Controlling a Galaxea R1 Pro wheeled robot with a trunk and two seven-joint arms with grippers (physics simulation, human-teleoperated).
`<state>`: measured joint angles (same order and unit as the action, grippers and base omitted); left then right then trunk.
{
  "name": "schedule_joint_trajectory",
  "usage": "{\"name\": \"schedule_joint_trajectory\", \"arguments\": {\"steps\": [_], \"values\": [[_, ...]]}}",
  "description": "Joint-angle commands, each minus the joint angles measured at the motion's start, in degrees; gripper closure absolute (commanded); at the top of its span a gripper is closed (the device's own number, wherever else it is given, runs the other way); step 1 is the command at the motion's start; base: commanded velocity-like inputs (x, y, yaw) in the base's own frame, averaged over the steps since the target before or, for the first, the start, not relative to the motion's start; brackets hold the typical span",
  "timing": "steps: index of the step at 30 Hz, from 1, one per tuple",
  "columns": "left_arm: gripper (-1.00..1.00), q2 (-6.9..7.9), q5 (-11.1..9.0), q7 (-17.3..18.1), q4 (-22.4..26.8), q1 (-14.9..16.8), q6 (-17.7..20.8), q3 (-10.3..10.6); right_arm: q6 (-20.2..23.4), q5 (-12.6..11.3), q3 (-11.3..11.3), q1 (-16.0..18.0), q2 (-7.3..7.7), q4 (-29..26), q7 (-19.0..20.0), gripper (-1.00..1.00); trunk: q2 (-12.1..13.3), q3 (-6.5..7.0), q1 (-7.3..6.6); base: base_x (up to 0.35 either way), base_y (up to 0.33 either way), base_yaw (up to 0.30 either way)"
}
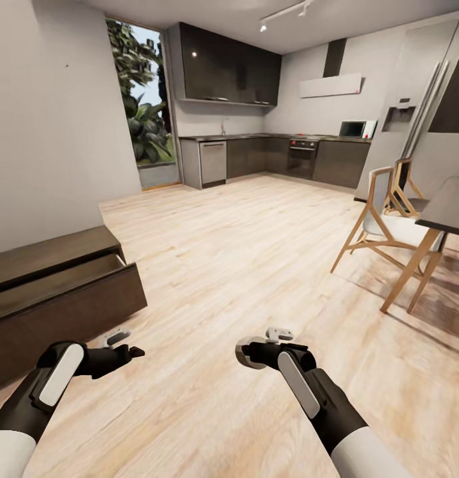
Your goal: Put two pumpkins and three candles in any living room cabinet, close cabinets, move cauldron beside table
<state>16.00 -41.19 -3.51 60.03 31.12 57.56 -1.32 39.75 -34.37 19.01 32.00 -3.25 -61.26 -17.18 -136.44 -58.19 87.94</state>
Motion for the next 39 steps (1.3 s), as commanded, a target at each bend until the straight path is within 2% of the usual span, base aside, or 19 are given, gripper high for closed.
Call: {"name": "schedule_joint_trajectory", "arguments": {"steps": [1, 10, 19, 28, 39], "values": [[-1.0, 0.0, 0.02, 0.0, 0.0, 0.0, 0.0, 0.0, -0.03, -0.15, -0.01, -0.01, 0.0, 0.01, -0.05, 1.0, 0.42, 0.14, -0.22, 0.0, 0.0, 0.033], [-1.0, 0.0, 0.03, -0.08, 0.0, 0.0, 0.01, 0.0, 0.41, -0.18, 0.06, -0.01, -0.01, 0.09, -0.18, 1.0, 4.03, 1.1, -2.2, 0.0, 0.0, 0.15], [-1.0, 0.0, -0.03, -0.09, 0.0, 0.0, 0.01, 0.01, 0.49, -0.33, 0.13, -0.01, -0.03, 0.09, -2.61, 1.0, 7.64, 2.09, -4.18, 0.0, 0.0, 0.208], [-1.0, 0.0, -0.27, 0.26, 0.0, 0.0, -0.17, -0.08, 0.42, -0.35, 0.15, -0.01, -0.09, 0.09, -2.77, 1.0, 7.64, 1.56, -4.18, 0.013, 0.0, 0.229], [-1.0, 0.0, -0.27, 0.27, 0.0, 0.0, -0.16, 0.0, 0.41, -0.35, 0.15, -0.01, -0.09, 0.16, -2.77, 1.0, 7.64, 0.99, -4.18, 0.259, 0.0, 0.243]]}}
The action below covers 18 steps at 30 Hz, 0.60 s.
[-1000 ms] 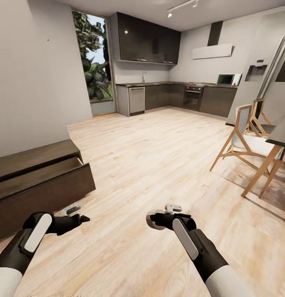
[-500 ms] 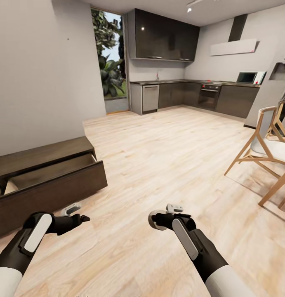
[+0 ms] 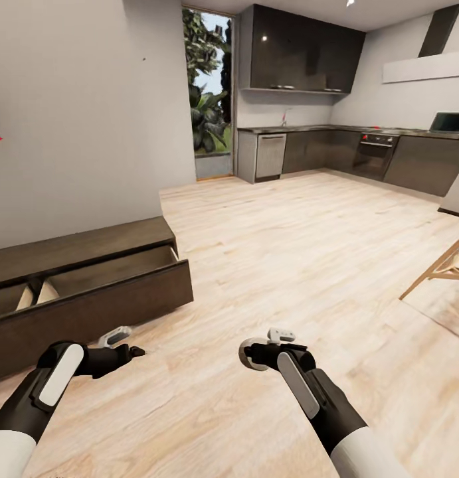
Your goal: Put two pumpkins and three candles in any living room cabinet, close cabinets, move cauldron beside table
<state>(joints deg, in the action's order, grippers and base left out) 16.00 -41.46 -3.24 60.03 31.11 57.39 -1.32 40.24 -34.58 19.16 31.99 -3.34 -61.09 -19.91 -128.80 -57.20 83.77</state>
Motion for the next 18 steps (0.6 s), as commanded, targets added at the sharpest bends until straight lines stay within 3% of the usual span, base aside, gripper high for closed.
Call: {"name": "schedule_joint_trajectory", "arguments": {"steps": [1, 8, 18], "values": [[-1.0, 0.0, -0.01, 0.03, 0.0, 0.0, 0.0, -0.03, -0.08, -0.14, 0.0, 0.01, 0.0, 0.0, -0.04, 1.0, 0.0, -0.05, 0.0, 0.104, 0.0, 0.247], [-1.0, 0.01, -0.08, 0.18, 0.0, 0.0, 0.15, -0.15, -0.08, -0.14, 0.0, 0.01, 0.0, 0.01, -0.04, 1.0, 0.0, -0.35, 0.0, 0.026, 0.0, 0.253], [-1.0, 0.0, -0.11, 0.17, 0.0, 0.0, 0.35, -0.43, -0.29, -0.12, 0.0, 0.01, 0.0, 0.01, -0.06, 1.0, 4.01, 1.02, -2.2, 0.001, 0.0, 0.255]]}}
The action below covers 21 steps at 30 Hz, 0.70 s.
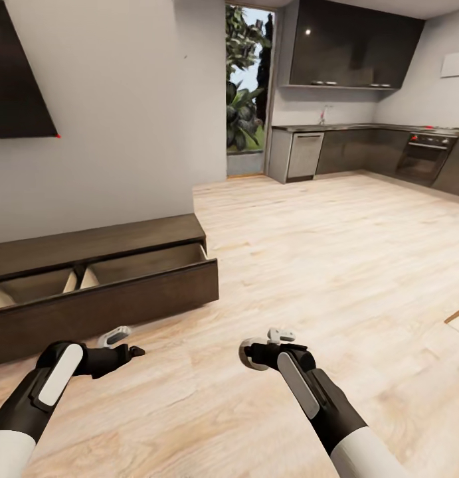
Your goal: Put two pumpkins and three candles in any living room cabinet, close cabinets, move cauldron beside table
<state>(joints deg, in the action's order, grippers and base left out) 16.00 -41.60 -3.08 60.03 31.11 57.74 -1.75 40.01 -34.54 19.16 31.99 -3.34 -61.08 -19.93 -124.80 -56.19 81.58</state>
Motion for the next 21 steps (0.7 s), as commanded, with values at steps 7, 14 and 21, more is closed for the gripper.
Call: {"name": "schedule_joint_trajectory", "arguments": {"steps": [7, 14, 21], "values": [[-1.0, 0.0, 0.03, -0.01, 0.0, 0.0, 0.0, 0.0, -0.35, -0.14, 0.04, 0.0, 0.08, -0.1, -0.02, 1.0, 2.82, 1.1, -1.54, 0.0, 0.0, 0.125], [-1.0, 0.0, 0.03, -0.1, 0.0, 0.0, 0.05, 0.06, -0.34, -0.15, 0.08, 0.0, 0.09, -0.17, -0.02, 1.0, 5.63, 2.35, -3.08, 0.0, 0.0, 0.134], [-1.0, -0.04, 0.03, -0.17, 0.0, 0.0, 0.09, 0.1, -0.35, -0.18, 0.09, 0.0, 0.09, -0.12, -0.02, 1.0, 8.44, 3.6, -4.62, 0.0, 0.0, 0.28]]}}
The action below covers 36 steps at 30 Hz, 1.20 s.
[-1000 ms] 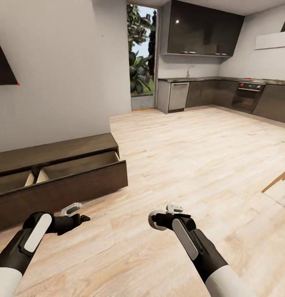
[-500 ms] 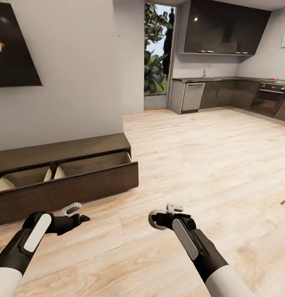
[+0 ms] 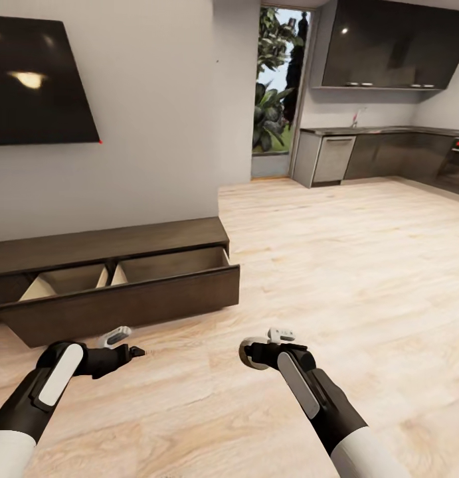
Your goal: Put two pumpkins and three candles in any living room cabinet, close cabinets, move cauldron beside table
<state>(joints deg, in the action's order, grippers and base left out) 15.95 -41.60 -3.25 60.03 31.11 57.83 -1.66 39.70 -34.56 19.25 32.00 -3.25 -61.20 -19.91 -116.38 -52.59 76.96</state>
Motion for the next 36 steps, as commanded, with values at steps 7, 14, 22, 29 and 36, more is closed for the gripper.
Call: {"name": "schedule_joint_trajectory", "arguments": {"steps": [7, 14, 22, 29, 36], "values": [[-1.0, -0.03, 0.06, -0.08, 0.0, 0.0, 0.0, 0.04, -0.06, -0.15, 0.0, 0.0, -0.01, 0.02, -0.04, 1.0, 2.82, 1.26, -1.54, 0.0, 0.0, 0.291], [-1.0, -0.04, 0.11, -0.23, 0.0, 0.0, 0.0, 0.07, -0.12, -0.08, 0.0, 0.0, 0.0, 0.03, -0.04, 1.0, 5.63, 2.52, -3.08, 0.0, 0.0, 0.291], [-1.0, -0.04, 0.12, -0.25, 0.0, 0.0, 0.0, 0.07, -0.15, -0.03, -0.01, 0.0, 0.0, 0.03, -0.04, 1.0, 8.84, 3.95, -4.84, 0.0, 0.0, 0.291], [-1.0, -0.04, 0.12, -0.25, 0.0, 0.0, -0.01, 0.07, -0.2, 0.02, -0.06, 0.0, 0.0, 0.03, -0.04, 1.0, 11.65, 5.21, -6.38, 0.0, 0.0, 0.228], [-1.0, -0.04, 0.12, -0.26, 0.0, 0.0, -0.01, 0.14, -0.24, -0.03, -0.08, 0.0, 0.0, 0.03, -0.01, 1.0, 14.45, 6.5, -7.91, 0.0, 0.0, 0.009]]}}
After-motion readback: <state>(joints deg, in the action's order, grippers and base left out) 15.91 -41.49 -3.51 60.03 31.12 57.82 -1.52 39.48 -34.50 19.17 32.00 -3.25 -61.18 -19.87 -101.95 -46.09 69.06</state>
